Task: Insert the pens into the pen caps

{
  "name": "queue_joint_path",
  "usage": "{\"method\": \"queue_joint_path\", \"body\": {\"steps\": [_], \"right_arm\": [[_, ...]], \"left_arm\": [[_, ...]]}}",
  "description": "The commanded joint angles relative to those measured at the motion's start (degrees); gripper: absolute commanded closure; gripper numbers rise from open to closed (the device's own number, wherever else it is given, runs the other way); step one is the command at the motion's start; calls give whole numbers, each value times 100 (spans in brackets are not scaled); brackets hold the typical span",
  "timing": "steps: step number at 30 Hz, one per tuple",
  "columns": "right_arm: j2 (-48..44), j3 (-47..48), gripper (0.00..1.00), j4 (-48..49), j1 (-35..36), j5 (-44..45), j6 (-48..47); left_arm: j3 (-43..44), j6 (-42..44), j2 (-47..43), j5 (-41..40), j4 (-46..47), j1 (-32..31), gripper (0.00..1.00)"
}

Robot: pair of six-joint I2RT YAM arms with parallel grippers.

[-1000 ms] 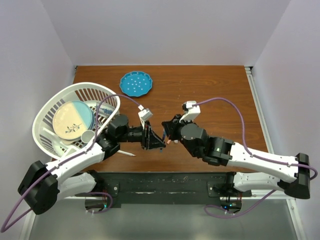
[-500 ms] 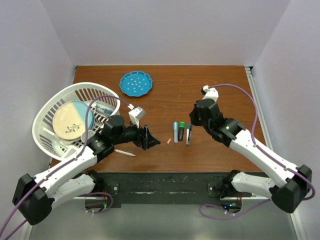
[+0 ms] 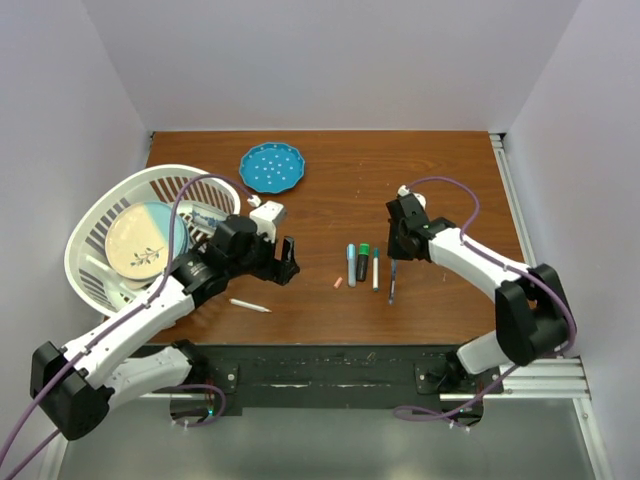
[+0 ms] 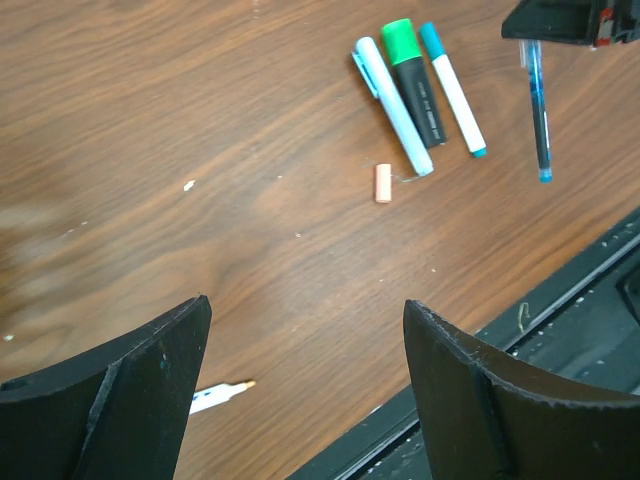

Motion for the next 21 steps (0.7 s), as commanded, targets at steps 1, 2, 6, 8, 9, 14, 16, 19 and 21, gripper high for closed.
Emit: {"method": "queue_joint_path", "body": {"steps": [1, 2, 6, 8, 9, 14, 16, 19, 21], "right_arm": [[280, 172, 95, 324, -53, -153, -168], [333, 172, 93, 368, -62, -135, -168], [623, 233, 86, 466, -71, -161, -159], [746, 321, 77, 413, -71, -161, -159], [755, 348, 73, 378, -79, -118, -159], [554, 506, 63, 150, -79, -126, -115], [466, 602, 59, 1, -36, -91, -80], [220, 673, 54, -71, 245, -38, 69], [88, 682, 53, 252, 745, -143, 26]], "left_arm": [[294, 267, -256, -318, -178, 20, 18], [285, 258, -291, -309, -134, 20, 18], [346, 250, -423, -116, -72, 29, 18], [408, 223, -441, -177, -133, 20, 18], [469, 223, -484, -169, -151, 29, 18], [724, 197, -809, -221, -204, 29, 19], [812, 188, -976, -274, -248, 20, 19], [970, 144, -1187, -283, -344, 29, 19], [1128, 109, -1380, -231, -424, 29, 19]]}}
